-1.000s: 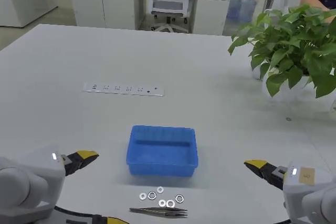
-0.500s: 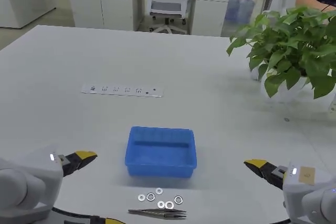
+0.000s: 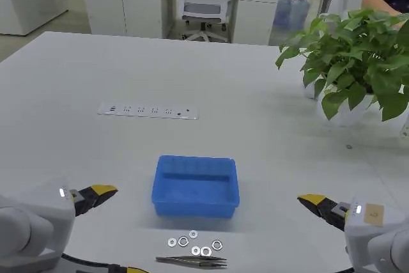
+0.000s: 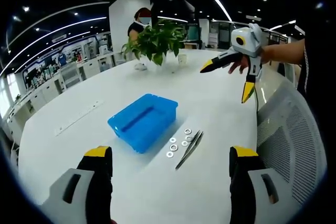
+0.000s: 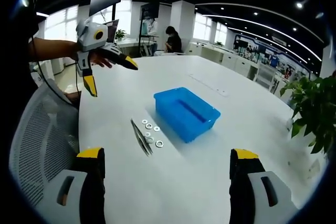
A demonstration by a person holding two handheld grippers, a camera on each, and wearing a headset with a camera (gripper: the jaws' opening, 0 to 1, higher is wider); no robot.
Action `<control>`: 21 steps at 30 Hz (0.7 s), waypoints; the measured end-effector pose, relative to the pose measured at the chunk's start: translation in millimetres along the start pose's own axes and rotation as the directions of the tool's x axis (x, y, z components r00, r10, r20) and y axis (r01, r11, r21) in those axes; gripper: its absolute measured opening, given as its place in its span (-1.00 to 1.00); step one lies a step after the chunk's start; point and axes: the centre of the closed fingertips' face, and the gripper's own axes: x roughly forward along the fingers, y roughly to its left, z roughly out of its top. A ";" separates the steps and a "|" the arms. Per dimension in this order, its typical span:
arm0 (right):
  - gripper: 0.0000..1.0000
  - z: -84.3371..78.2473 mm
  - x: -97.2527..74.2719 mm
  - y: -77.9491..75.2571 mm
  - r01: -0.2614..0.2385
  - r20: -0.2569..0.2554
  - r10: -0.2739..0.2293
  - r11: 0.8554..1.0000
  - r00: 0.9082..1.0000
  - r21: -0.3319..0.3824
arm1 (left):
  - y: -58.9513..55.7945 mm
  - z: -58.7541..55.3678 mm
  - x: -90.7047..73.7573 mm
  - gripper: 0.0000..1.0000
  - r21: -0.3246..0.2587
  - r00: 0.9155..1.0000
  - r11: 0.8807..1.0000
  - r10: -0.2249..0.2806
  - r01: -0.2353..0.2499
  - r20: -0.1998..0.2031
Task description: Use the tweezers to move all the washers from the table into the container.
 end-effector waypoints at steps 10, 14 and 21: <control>1.00 -0.3 -0.9 -2.7 0.006 -0.003 -0.006 1.000 1.000 -0.003 | -0.1 0.9 0.3 0.97 0.005 1.000 1.000 -0.007 0.007 0.002; 1.00 -0.8 -2.3 -3.2 0.009 -0.004 -0.009 1.000 1.000 -0.004 | -0.6 0.9 0.9 0.97 0.009 1.000 1.000 -0.009 0.009 -0.002; 1.00 -1.2 -4.2 -2.9 0.007 -0.010 -0.007 1.000 1.000 -0.013 | -1.1 -1.1 1.5 0.96 0.016 1.000 1.000 -0.014 0.014 -0.009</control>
